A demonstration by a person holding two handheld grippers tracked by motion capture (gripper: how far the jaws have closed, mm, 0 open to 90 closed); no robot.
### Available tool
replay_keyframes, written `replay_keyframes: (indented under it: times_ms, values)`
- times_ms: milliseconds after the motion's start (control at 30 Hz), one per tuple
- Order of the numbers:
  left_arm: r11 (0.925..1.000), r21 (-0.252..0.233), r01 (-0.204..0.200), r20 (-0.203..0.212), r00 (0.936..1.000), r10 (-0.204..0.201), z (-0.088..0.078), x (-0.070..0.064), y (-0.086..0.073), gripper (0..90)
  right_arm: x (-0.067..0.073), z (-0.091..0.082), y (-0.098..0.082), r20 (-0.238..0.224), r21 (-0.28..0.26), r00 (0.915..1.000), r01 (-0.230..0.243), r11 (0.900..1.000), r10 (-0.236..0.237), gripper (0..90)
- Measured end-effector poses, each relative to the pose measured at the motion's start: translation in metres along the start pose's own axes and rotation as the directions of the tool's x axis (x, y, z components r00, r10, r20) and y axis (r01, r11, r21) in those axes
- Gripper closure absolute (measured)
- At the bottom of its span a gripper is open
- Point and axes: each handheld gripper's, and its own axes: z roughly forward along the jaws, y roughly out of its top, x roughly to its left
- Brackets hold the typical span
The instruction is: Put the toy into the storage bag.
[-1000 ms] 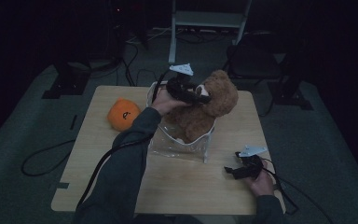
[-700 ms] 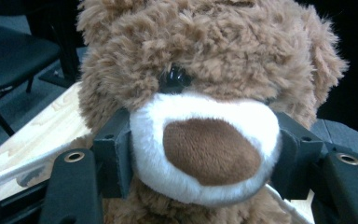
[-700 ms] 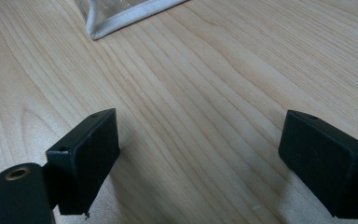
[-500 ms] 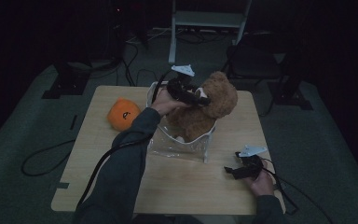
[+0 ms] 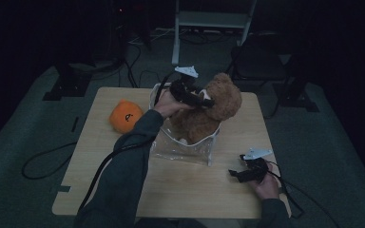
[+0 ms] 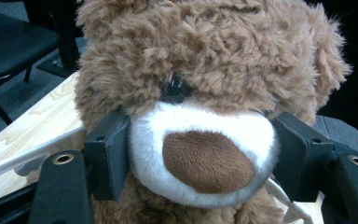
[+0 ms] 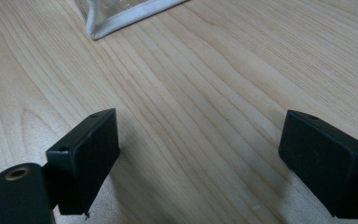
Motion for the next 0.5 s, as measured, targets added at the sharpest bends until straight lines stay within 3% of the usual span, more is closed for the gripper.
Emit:
replay_keyframes:
  times_ms: [300,500]
  values:
    - [0.9998,0.008,0.02,0.014,0.9997,-0.02,0.0009,0.0018,0.0003,24.4,0.0,0.0,0.0,0.0,0.0,1.0,0.0,1.0,0.0,11.5]
    - [1.0,0.001,0.007,-0.008,0.9999,-0.007,0.0011,0.0005,0.0006,19.7,0.0,0.0,0.0,0.0,0.0,1.0,0.0,1.0,0.0,11.5]
